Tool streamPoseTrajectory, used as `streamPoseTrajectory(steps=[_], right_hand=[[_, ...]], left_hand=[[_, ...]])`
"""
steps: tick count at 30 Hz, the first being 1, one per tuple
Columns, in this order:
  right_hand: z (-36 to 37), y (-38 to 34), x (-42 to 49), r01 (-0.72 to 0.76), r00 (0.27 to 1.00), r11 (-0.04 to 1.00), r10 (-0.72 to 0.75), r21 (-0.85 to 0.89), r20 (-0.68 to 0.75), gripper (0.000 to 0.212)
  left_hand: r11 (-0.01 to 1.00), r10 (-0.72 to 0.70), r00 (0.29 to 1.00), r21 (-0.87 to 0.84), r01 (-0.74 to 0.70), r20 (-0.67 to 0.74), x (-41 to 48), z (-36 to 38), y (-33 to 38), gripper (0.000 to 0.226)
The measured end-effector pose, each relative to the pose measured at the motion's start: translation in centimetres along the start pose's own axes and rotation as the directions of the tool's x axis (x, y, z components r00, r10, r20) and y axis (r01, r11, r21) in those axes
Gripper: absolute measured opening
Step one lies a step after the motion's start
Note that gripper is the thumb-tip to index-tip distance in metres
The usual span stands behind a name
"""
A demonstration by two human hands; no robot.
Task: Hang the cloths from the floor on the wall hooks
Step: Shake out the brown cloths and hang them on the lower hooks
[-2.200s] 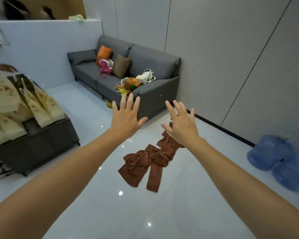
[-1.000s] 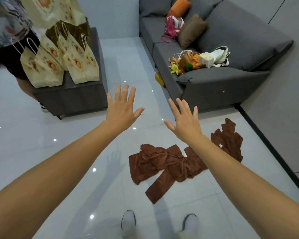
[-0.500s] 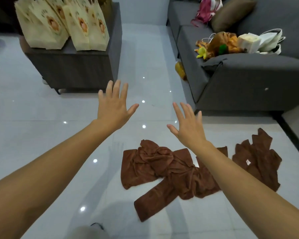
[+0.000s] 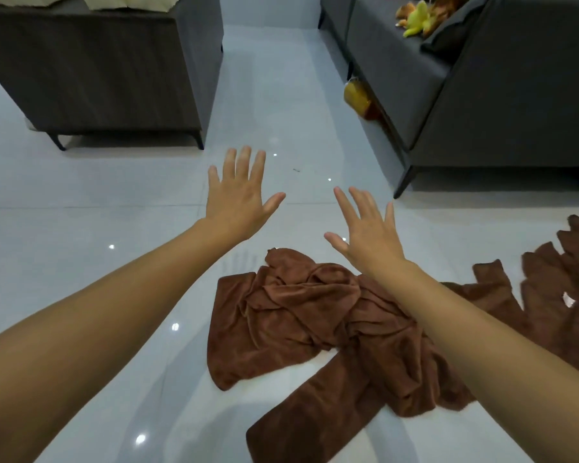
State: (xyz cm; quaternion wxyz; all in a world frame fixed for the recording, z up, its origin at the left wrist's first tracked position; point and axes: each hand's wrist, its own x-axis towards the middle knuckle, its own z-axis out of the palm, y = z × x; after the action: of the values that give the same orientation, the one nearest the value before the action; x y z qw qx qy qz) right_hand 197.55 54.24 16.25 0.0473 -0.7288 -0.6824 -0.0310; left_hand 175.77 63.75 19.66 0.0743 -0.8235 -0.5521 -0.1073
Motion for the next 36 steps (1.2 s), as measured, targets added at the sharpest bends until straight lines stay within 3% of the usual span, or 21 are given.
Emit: streamPoseTrajectory(steps=[14, 17, 23, 28, 30, 33, 36], right_hand=[[11.3, 2.0, -2.2, -0.143, 0.982, 0.985, 0.130, 0.093, 0.134, 0.078], [13.2, 2.2, -2.2, -0.173, 0.972, 0.979, 0.153, 0.106, 0.177, 0.078], [15.7, 3.2, -2.9, -0.217, 0.954, 0.972, 0.193, 0.089, 0.228, 0.077], [16.5, 4.1, -3.9, -0.259, 0.934, 0.961, 0.224, 0.094, 0.277, 0.077], [16.9, 4.4, -4.3, -0.268, 0.927, 0.959, 0.231, 0.091, 0.294, 0.077], [17.0, 4.7, -4.6, -0.284, 0.915, 0.954, 0.237, 0.101, 0.327, 0.077], [16.8, 5.1, -4.9, -0.273, 0.913, 0.954, 0.217, 0.123, 0.346, 0.076]], left_hand=[[0.983, 0.179, 0.962, -0.067, -0.169, 0.207, -2.3, 14.8, 4.8, 0.076], [0.967, 0.253, 0.929, -0.105, -0.233, 0.270, -3.1, 17.9, 5.2, 0.075], [0.885, 0.432, 0.817, -0.354, -0.303, 0.381, -4.4, 23.1, 5.7, 0.074], [0.882, 0.461, 0.727, -0.356, -0.310, 0.509, -5.0, 25.4, 6.5, 0.074], [0.893, 0.448, 0.698, -0.321, -0.316, 0.558, -5.2, 26.0, 6.7, 0.067], [0.889, 0.457, 0.703, -0.287, -0.356, 0.545, -5.2, 26.5, 7.3, 0.036], [0.850, 0.463, 0.732, -0.484, -0.206, 0.500, -4.5, 25.6, 7.9, 0.019]])
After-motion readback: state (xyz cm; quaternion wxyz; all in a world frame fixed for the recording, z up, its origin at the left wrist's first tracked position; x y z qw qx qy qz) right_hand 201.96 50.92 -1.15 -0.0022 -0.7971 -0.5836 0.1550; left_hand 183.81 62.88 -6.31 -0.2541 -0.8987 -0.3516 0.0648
